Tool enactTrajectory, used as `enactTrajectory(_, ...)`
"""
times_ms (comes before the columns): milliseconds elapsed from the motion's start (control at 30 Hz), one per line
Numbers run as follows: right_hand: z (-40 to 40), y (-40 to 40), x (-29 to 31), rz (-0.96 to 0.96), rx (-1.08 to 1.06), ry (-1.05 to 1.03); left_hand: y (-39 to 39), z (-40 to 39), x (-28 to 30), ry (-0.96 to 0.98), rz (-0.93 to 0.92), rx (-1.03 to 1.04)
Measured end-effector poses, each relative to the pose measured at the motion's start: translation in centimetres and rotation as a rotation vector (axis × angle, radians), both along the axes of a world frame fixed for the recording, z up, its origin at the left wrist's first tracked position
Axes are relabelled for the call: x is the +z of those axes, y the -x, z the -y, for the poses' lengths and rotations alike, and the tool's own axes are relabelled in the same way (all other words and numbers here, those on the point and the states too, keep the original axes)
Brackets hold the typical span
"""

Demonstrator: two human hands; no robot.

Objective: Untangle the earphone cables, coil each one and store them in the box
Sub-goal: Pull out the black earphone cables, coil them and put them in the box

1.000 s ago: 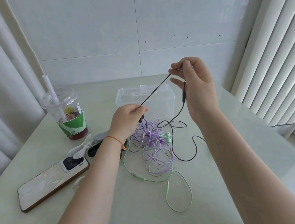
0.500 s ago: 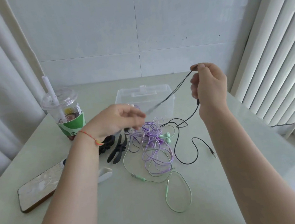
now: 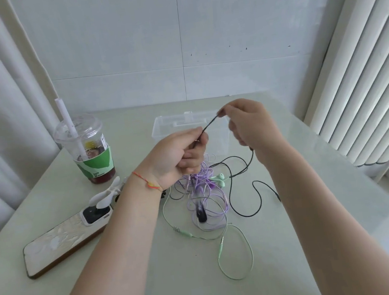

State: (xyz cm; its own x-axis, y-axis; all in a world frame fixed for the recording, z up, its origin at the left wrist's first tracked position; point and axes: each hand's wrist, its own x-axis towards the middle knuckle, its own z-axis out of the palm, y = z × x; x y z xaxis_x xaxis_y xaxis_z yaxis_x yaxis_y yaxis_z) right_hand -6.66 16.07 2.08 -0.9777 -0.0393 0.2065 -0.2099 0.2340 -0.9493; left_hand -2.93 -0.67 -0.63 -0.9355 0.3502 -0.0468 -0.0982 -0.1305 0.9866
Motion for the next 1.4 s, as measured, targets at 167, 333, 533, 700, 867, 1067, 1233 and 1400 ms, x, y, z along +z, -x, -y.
enactTrajectory(167, -1.5, 1.5, -1.1, 0.053, -0.299, -0.087, 0.2, 0.9, -0.2, 0.106, 0.004, 0.029)
enactTrajectory(333, 0.4, 0.5, -0.9, -0.122, -0.114, -0.3, 0.3, 0.2, -0.6, 0.191, -0.03, 0.097)
enactTrajectory(533, 1.9, -1.4, -0.7, -0.017, 0.328, -0.25, 0.2, 0.1, -0.5, 0.209, -0.063, 0.088)
enactTrajectory(700, 1.0, -1.4, -0.3, 0.012, 0.34, -0.46, 0.3, 0.4, -0.6, 0.259, -0.07, 0.135)
enactTrajectory(867, 0.9, -0.9, -0.5, -0.16, 0.197, -0.569, 0.6, 0.5, -0.8, 0.288, -0.094, 0.189)
enactTrajectory(1067, 0.7, -0.3, -0.3, -0.216, 0.015, -0.304, 0.3, 0.0, -1.0, 0.048, -0.068, 0.039)
enactTrajectory(1233, 0.3, 0.0, -0.2, -0.223, -0.054, -0.217, -0.4, -0.8, -0.5, -0.091, -0.021, -0.04)
enactTrajectory(1400, 0.3, 0.3, -0.5, -0.233, -0.059, -0.215, -1.1, -1.3, 0.1, -0.169, -0.009, -0.101)
